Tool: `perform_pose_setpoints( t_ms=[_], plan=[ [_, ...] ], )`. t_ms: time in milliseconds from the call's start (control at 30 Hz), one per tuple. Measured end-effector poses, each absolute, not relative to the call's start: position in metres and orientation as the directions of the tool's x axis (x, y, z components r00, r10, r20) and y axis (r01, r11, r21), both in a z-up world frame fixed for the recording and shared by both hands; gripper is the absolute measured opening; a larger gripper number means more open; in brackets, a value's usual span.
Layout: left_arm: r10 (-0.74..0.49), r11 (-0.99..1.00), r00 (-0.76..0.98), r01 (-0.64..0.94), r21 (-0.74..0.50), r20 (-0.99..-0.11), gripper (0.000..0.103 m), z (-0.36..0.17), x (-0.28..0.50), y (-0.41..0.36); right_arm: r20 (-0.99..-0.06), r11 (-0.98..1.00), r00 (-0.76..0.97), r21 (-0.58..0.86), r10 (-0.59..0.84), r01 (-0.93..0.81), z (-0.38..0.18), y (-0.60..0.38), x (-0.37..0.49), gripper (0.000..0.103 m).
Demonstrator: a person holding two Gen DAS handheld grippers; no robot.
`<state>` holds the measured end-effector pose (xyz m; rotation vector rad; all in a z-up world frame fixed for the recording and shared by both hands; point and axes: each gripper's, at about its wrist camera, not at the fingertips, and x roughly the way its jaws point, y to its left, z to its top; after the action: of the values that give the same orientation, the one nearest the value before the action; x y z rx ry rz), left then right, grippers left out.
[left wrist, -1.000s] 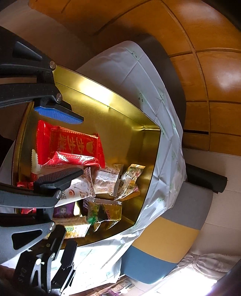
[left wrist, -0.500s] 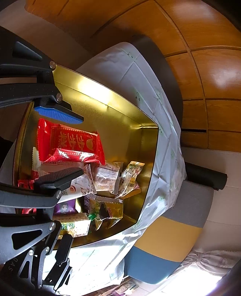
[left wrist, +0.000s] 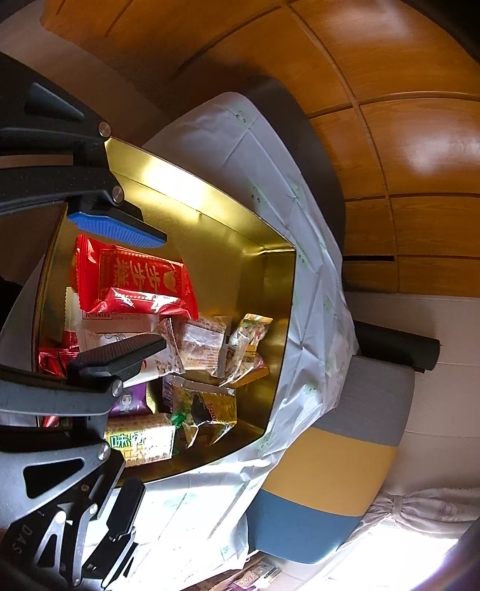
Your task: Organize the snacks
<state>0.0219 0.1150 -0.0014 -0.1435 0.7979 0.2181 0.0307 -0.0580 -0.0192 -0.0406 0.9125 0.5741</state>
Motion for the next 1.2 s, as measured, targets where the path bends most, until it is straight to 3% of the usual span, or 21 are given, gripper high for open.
perform_pose_setpoints(
  t_ms=[300, 467, 633, 1200],
  plan=[
    [0.154, 0.968, 0.711, -0.247, -0.039, -0.687, 0.052, 0.009, 0.007, 0.103, -0.719, 0.898, 0.568, 0.183, 0.399, -0.400, -0.012, -0.077, 0.011, 0.059],
    [0.148, 0.971, 0.721, -0.236, -0.039, -0.677, 0.064, 0.014, 0.001, 0.094, -0.708, 0.912, 0.601, 0.154, 0.370, -0.380, -0.009, -0.081, 0.004, 0.063],
    [0.155, 0.971, 0.732, -0.237, -0.036, -0.663, 0.070, 0.018, -0.003, 0.088, -0.692, 0.925, 0.634, 0.135, 0.345, -0.356, -0.006, -0.086, -0.003, 0.070],
    [0.205, 0.970, 0.773, -0.241, 0.021, -0.600, 0.070, 0.027, -0.011, 0.073, -0.683, 0.933, 0.651, 0.134, 0.332, -0.335, -0.002, -0.091, -0.007, 0.074]
  ],
)
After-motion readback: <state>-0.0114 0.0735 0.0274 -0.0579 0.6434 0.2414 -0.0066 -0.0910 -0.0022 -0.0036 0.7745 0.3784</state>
